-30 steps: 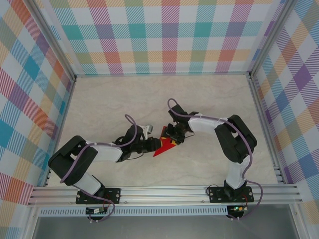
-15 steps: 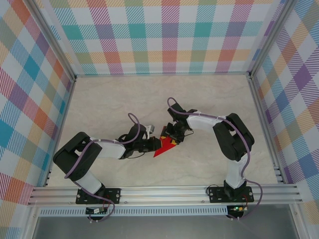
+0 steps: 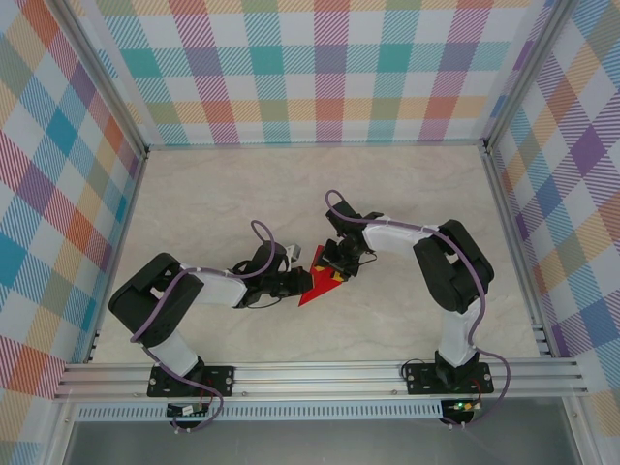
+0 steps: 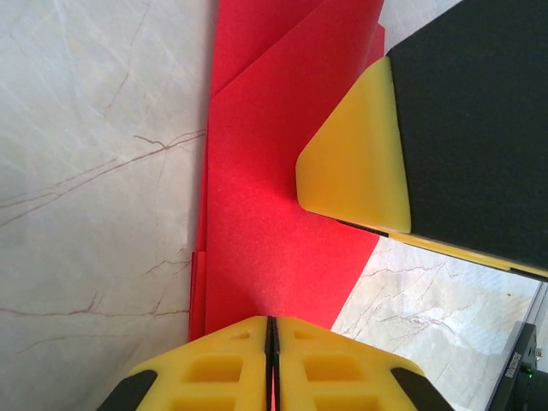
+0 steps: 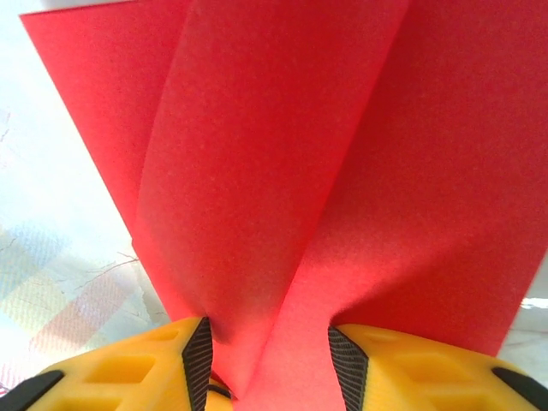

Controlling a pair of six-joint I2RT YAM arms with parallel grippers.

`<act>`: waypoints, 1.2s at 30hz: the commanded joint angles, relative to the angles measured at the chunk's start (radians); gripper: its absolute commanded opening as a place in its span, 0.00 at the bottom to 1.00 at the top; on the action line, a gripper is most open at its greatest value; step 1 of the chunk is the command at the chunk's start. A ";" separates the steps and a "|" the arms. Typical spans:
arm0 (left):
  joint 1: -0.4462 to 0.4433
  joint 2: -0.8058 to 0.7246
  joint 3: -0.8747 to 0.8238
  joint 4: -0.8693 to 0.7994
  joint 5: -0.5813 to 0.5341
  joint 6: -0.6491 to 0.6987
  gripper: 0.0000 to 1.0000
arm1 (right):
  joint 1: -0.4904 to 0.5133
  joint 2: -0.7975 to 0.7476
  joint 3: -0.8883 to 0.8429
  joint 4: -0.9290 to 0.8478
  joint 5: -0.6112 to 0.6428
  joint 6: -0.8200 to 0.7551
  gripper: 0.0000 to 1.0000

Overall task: Fold a paper plane with a square sheet of paper (pick it up from the middle)
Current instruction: Fourth fold the wing at the center of the table.

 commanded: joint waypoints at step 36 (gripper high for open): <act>0.014 -0.014 0.051 -0.149 -0.064 0.038 0.08 | 0.005 0.174 -0.060 -0.112 0.093 0.028 0.42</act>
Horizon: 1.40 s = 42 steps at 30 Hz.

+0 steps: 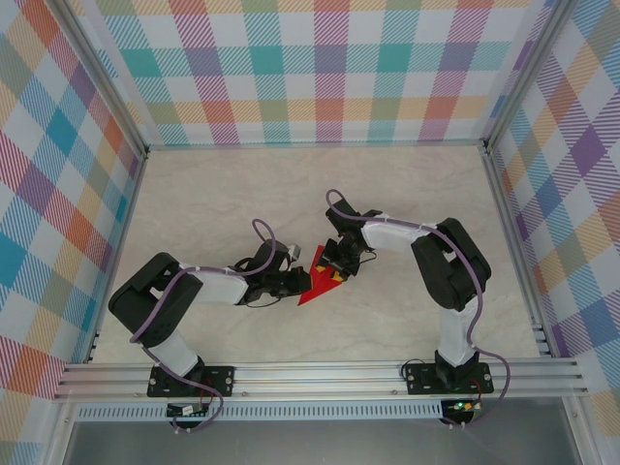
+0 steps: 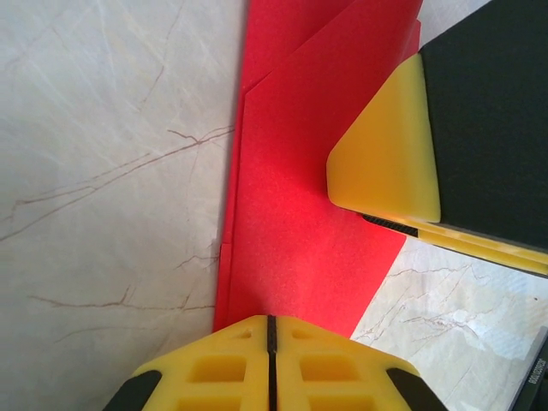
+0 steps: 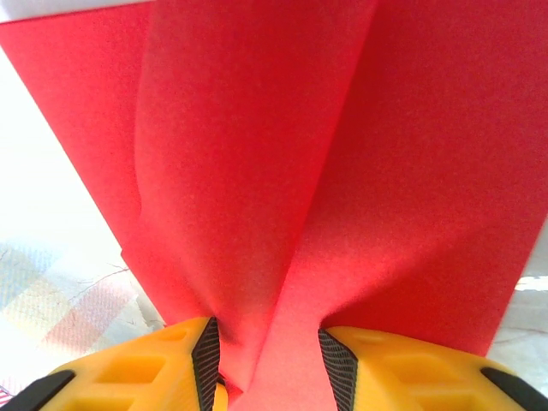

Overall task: Fold a paper plane with a square sheet of paper (pick it up from the middle)
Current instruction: Fourth fold the wing at the center of the table.

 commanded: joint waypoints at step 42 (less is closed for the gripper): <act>0.014 0.053 0.049 -0.220 -0.013 0.091 0.00 | -0.009 -0.285 -0.178 0.275 -0.065 -0.196 0.28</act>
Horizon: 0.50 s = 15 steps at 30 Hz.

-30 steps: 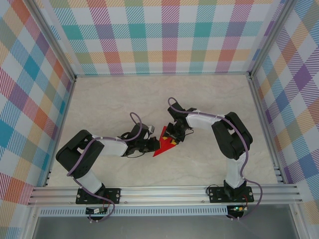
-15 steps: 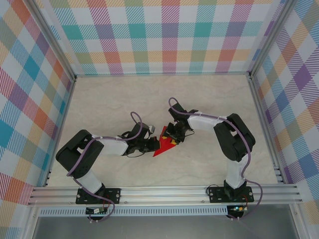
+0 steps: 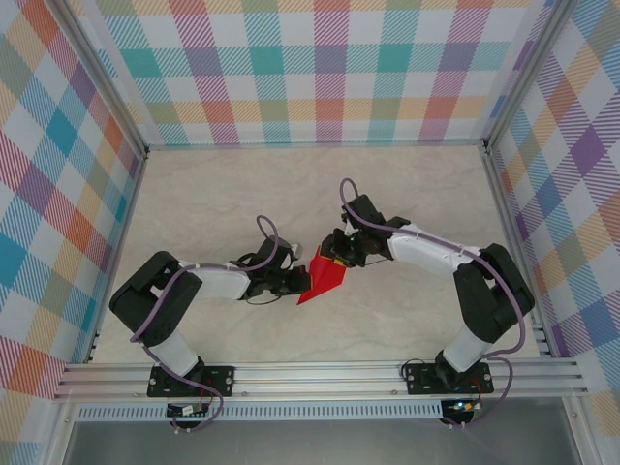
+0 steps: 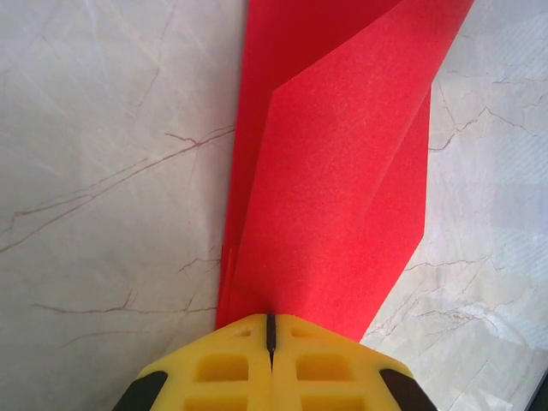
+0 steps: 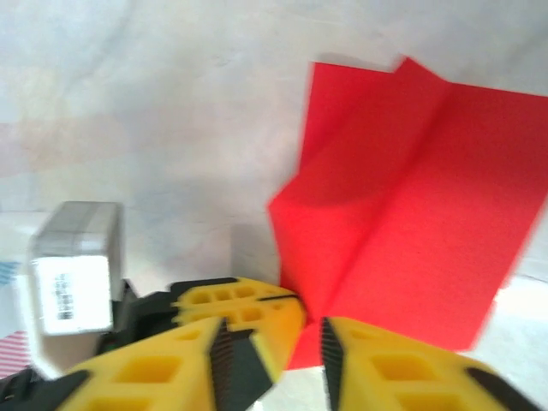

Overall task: Fold a paper plane with a square sheet of paper (pick it up from the middle)
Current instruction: Fourth fold the wing at the center of the table.

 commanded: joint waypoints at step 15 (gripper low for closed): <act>0.013 0.050 -0.004 -0.118 -0.024 0.019 0.00 | 0.028 0.198 0.047 0.038 -0.062 -0.039 0.09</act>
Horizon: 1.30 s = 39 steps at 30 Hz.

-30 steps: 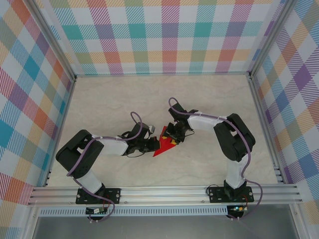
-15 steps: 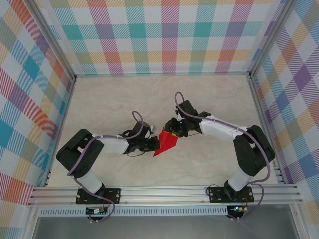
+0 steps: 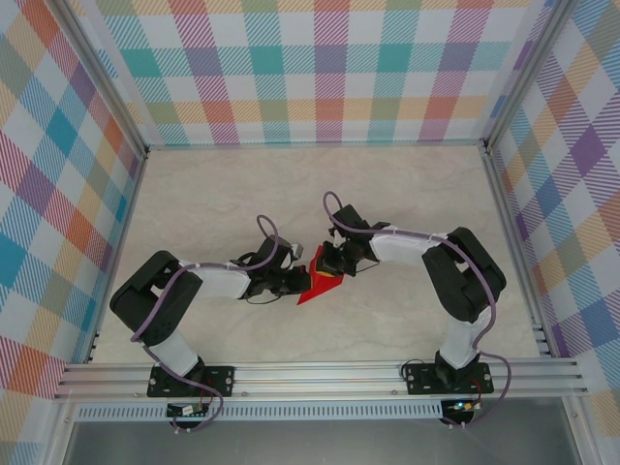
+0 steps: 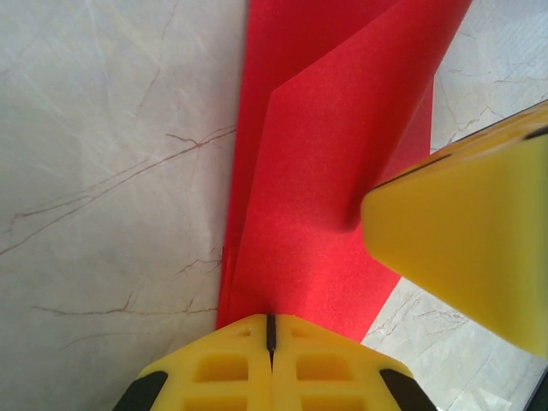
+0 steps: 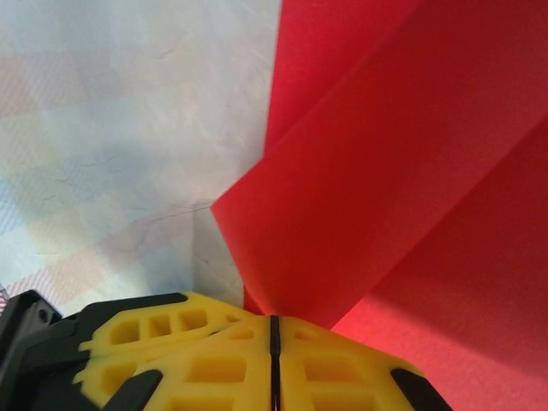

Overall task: Fold a paper plane with a square sheet of paper (pick it up from the middle)
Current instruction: Fourth fold the wing at the center of the table.

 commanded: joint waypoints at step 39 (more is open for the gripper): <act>0.009 0.046 -0.020 -0.123 -0.049 0.008 0.00 | 0.004 -0.021 -0.057 0.096 -0.062 -0.070 0.09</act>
